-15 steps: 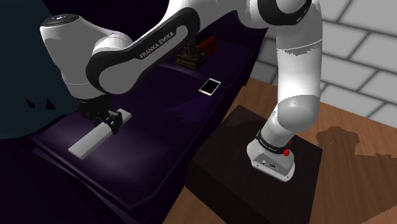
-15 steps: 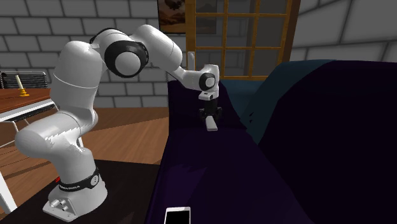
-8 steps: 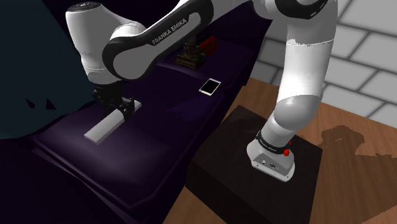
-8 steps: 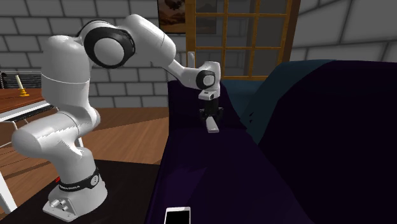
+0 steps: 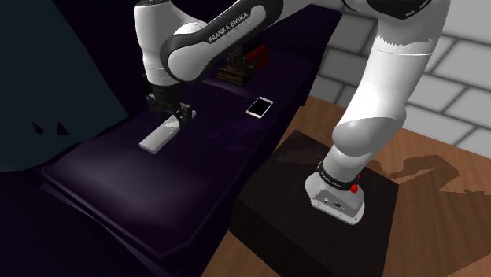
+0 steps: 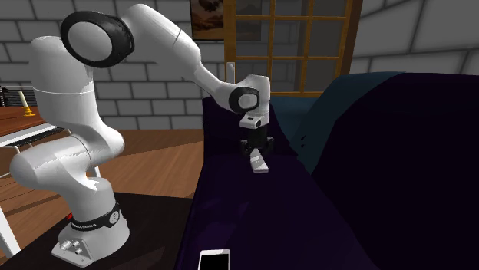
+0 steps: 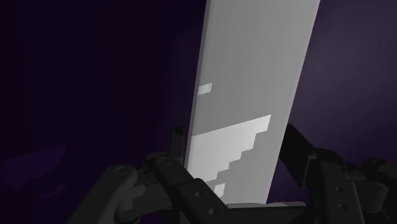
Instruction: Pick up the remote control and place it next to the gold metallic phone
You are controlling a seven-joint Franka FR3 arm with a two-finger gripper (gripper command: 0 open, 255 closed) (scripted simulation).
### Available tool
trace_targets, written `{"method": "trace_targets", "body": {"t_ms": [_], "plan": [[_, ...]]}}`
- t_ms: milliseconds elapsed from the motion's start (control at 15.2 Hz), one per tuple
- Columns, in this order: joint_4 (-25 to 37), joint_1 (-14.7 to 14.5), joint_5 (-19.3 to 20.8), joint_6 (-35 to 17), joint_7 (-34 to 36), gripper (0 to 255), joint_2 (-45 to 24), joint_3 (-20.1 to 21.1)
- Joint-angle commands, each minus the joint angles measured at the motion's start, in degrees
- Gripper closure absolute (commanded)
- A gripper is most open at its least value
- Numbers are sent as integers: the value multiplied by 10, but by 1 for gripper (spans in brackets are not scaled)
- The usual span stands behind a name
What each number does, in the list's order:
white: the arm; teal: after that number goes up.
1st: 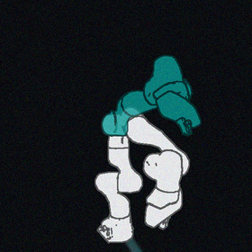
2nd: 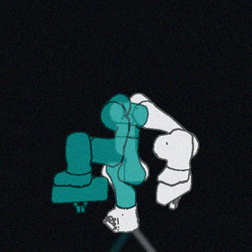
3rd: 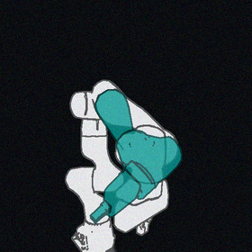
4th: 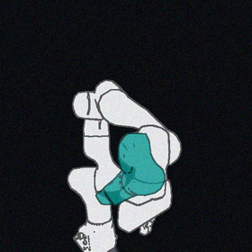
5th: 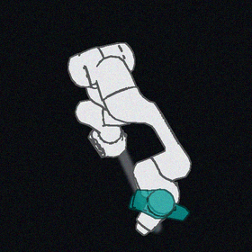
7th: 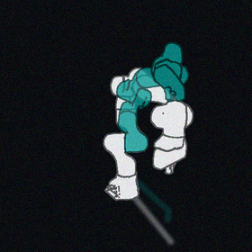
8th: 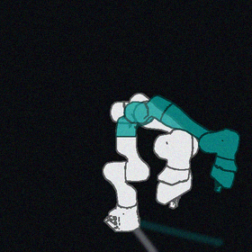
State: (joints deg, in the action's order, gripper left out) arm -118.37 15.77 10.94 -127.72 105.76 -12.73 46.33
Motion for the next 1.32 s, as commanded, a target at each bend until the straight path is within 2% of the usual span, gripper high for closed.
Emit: {"method": "trace_targets", "body": {"t_ms": [0, 594, 1254], "plan": [[-27, 30, -26, -9, -42, 255, 29, 0], [-88, 120, -94, -24, -210, 255, 98, -40], [-91, 196, -106, -21, -361, 255, 107, -107]]}}
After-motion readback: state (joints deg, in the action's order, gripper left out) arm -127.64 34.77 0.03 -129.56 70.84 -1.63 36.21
